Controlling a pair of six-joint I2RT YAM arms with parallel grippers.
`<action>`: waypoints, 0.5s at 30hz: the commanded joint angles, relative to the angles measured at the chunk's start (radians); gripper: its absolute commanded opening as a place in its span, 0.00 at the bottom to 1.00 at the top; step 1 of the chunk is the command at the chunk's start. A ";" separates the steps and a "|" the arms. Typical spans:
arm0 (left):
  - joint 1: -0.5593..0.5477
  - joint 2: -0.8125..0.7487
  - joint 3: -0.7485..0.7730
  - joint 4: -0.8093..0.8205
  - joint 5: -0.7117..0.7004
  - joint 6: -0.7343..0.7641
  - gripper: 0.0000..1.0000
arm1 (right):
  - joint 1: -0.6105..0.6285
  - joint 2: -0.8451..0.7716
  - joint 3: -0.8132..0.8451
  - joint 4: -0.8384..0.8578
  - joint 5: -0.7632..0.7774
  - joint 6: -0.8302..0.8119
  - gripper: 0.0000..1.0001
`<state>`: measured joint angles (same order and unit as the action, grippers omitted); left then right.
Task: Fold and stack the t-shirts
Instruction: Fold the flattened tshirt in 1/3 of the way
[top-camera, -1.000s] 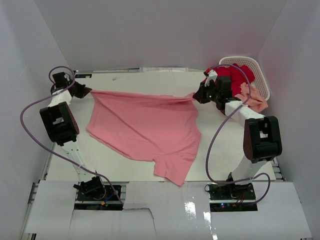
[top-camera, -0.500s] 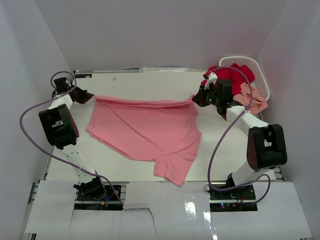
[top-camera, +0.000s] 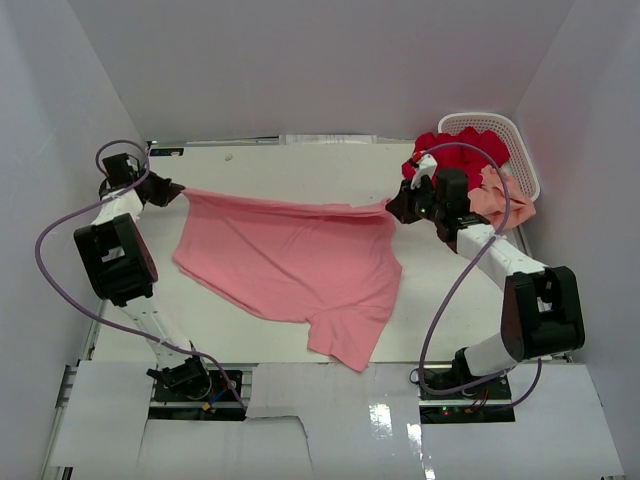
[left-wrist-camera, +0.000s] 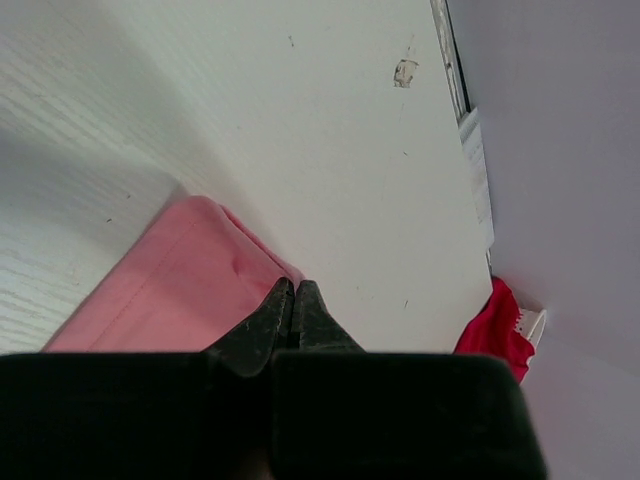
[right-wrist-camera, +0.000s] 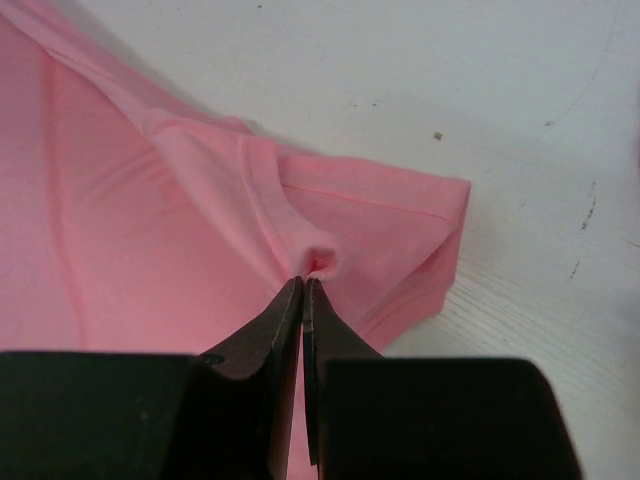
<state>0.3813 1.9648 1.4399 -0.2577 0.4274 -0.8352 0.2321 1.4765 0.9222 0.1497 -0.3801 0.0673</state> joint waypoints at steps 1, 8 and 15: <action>0.013 -0.084 -0.035 0.005 0.010 0.008 0.00 | 0.030 -0.048 -0.025 0.008 0.018 -0.014 0.08; 0.018 -0.119 -0.148 0.012 0.001 0.011 0.00 | 0.082 -0.082 -0.114 0.005 0.058 -0.009 0.08; 0.030 -0.127 -0.274 0.038 -0.003 0.010 0.00 | 0.093 -0.076 -0.181 -0.045 0.112 0.038 0.08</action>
<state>0.3981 1.9293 1.1995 -0.2493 0.4263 -0.8349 0.3210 1.4155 0.7536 0.1215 -0.3092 0.0784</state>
